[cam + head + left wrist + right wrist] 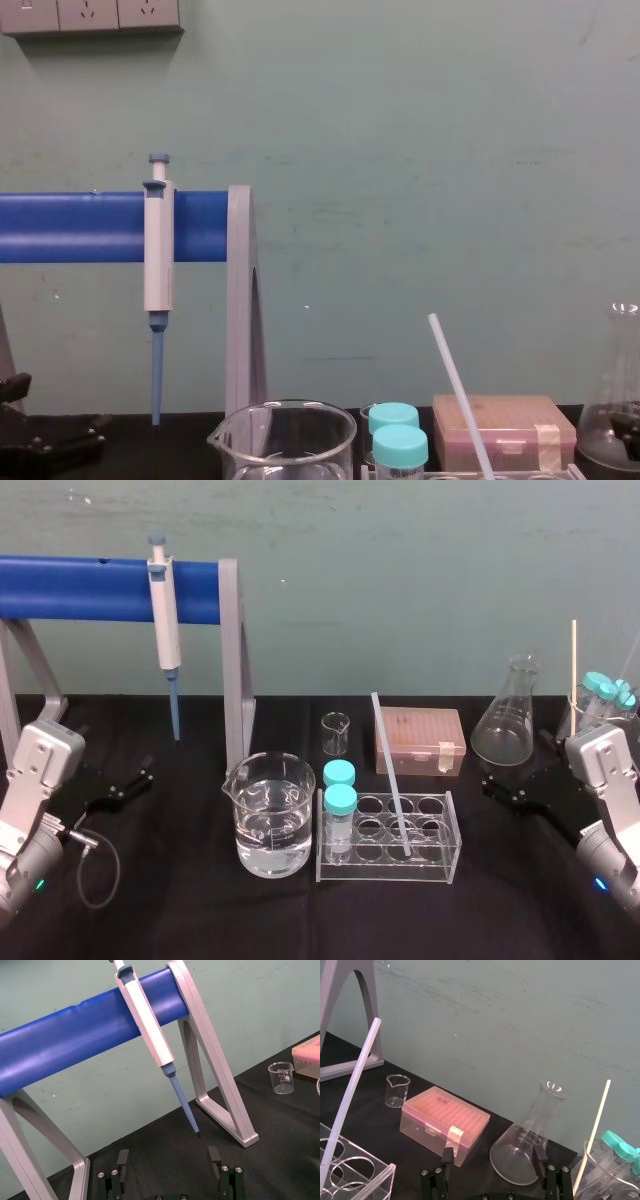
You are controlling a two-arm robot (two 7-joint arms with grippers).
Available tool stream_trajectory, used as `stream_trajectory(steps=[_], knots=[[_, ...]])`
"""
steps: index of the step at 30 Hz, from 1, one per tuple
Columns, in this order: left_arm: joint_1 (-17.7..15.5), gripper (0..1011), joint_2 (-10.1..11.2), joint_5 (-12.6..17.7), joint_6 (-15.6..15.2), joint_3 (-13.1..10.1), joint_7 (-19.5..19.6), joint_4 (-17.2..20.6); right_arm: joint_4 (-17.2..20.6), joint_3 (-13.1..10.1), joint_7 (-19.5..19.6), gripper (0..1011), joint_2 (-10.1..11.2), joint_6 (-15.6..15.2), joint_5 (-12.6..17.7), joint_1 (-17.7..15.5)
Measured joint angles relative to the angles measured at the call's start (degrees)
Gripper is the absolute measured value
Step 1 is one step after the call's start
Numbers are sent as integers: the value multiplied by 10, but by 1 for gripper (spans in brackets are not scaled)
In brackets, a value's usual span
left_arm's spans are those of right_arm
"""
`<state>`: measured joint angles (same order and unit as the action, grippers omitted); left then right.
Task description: Pick up the stirring rod with one hand, then place it down.
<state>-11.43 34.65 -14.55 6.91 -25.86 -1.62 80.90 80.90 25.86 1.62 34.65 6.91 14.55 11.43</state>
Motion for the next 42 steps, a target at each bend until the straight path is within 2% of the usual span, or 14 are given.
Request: stream_trajectory(steps=[5, 10, 18, 24, 28, 33, 42], knots=[[0, 1000, 0, 0, 0, 0, 0, 0, -2, -9, -3, 1002, -4, -4, -4, 3], [0, 1000, 0, 0, 0, 0, 0, 0, 8, -22, -19, 1002, -12, -5, 7, 9], [0, 1000, 0, 0, 0, 0, 0, 0, 43, -33, -82, 1002, -39, -22, 62, 20], [0, 1000, 0, 0, 0, 0, 0, 0, 61, -33, -128, 1002, -66, -53, 104, 27], [0, 1000, 0, 0, 0, 0, 0, 0, 61, -31, -142, 1002, -76, -67, 112, 32], [0, 1000, 0, 0, 0, 0, 0, 0, 54, -25, -164, 1002, -90, -107, 120, 44], [0, 1000, 0, 0, 0, 0, 0, 0, 24, -14, -174, 1002, -111, -147, 109, 67]])
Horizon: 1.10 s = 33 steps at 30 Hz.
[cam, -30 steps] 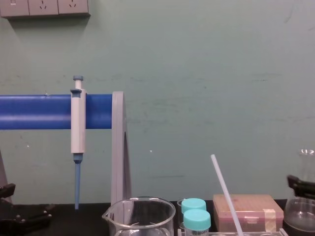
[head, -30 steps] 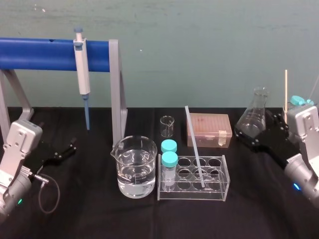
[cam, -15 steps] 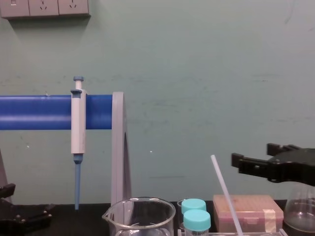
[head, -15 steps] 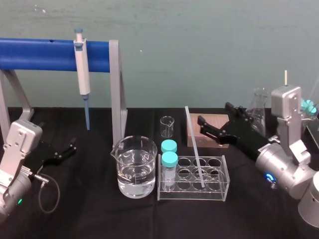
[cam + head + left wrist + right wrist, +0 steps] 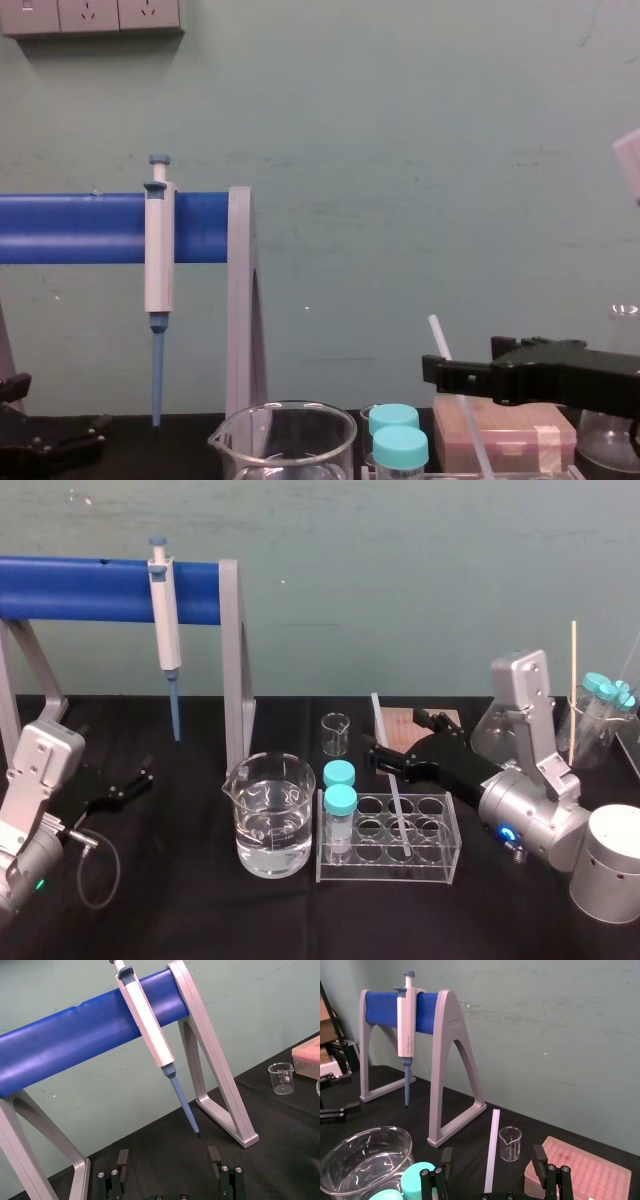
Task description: Pick up the stirring rod with one hand, then place it down.
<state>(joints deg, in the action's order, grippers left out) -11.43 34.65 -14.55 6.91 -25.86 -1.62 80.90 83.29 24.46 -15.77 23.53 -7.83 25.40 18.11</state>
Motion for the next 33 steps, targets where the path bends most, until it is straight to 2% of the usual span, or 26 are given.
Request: stream_trajectory(steps=[12, 22, 28, 33], knots=[[0, 1000, 0, 0, 0, 0, 0, 0, -29, -2, -12, 1002, -26, -23, -12, 13], [0, 1000, 0, 0, 0, 0, 0, 0, -31, -3, -13, 1002, -28, -23, -16, 14], [0, 1000, 0, 0, 0, 0, 0, 0, -30, -3, -13, 908, -28, -23, -15, 14], [0, 1000, 0, 0, 0, 0, 0, 0, -30, -3, -13, 765, -27, -23, -14, 14]])
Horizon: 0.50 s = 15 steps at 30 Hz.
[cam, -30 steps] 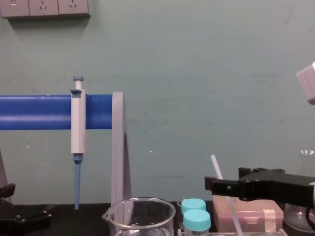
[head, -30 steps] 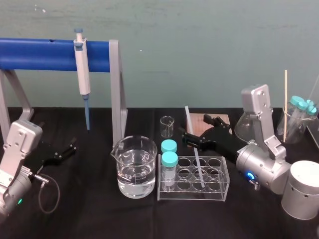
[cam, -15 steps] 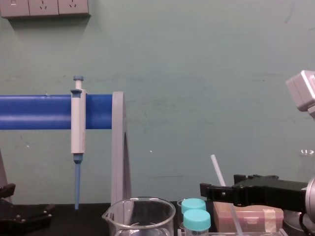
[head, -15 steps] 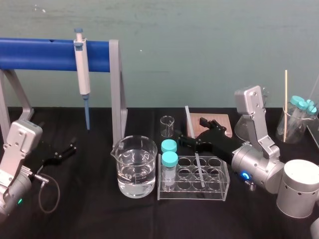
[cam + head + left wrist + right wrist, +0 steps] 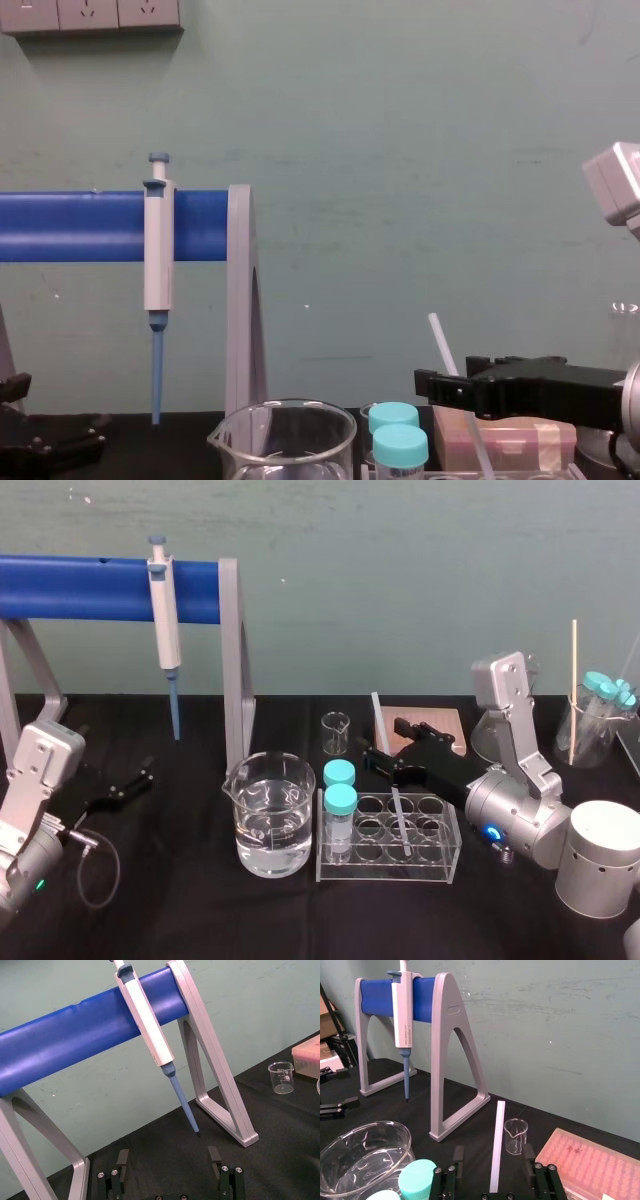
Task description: Pick up the stirring rod with one hand, then place it down.
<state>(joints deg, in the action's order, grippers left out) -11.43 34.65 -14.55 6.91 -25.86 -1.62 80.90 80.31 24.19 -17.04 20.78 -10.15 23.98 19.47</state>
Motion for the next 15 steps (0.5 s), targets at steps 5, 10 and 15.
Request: stream_trajectory(steps=[5, 10, 15], knots=[[0, 1000, 0, 0, 0, 0, 0, 0, 0, 0, 0, 599, 0, 0, 0, 0], [0, 1000, 0, 0, 0, 0, 0, 0, 1, 0, 0, 450, 0, 0, 1, 0], [0, 1000, 0, 0, 0, 0, 0, 0, 1, 0, 0, 282, 1, 0, 1, -1]])
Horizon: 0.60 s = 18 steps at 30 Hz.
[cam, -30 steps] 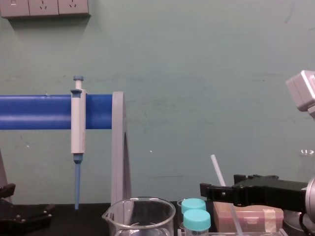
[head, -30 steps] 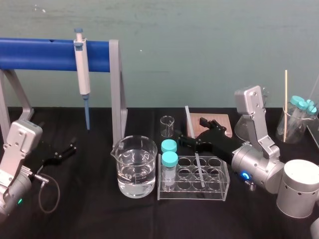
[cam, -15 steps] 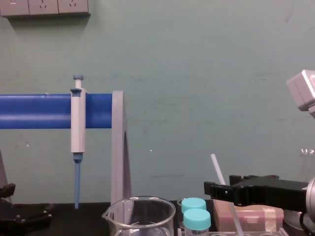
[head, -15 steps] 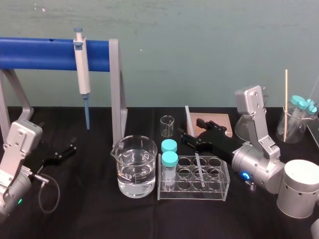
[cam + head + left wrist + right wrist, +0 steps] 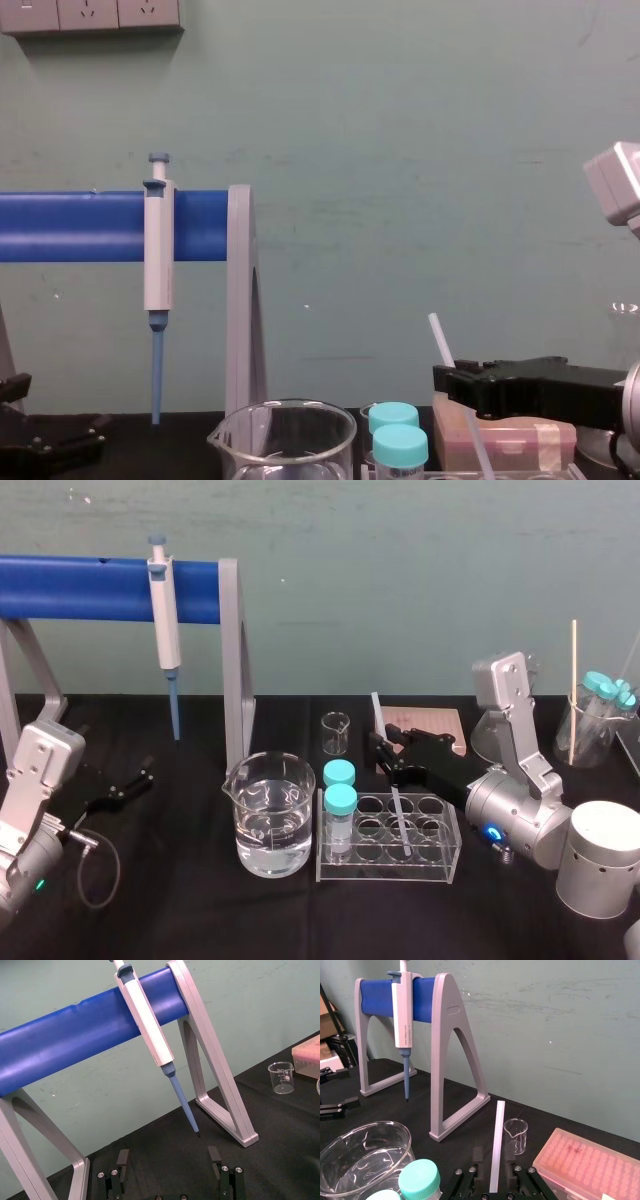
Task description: Pick up the stirring rod with one hand, then place it down.
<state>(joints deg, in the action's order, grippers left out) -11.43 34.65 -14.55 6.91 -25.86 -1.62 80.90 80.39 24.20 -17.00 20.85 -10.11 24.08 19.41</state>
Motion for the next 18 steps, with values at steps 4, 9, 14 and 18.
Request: stream_trajectory(steps=[4, 9, 14, 18], knots=[[0, 1000, 0, 0, 0, 0, 0, 0, 0, 0, 0, 166, 0, 0, 0, 0], [0, 1000, 0, 0, 0, 0, 0, 0, 0, 0, 0, 67, 0, 0, 0, 0], [0, 1000, 0, 0, 0, 0, 0, 0, 0, 0, 0, 66, 0, 0, 0, 0], [0, 1000, 0, 0, 0, 0, 0, 0, 0, 0, 0, 66, 0, 0, 0, 0]])
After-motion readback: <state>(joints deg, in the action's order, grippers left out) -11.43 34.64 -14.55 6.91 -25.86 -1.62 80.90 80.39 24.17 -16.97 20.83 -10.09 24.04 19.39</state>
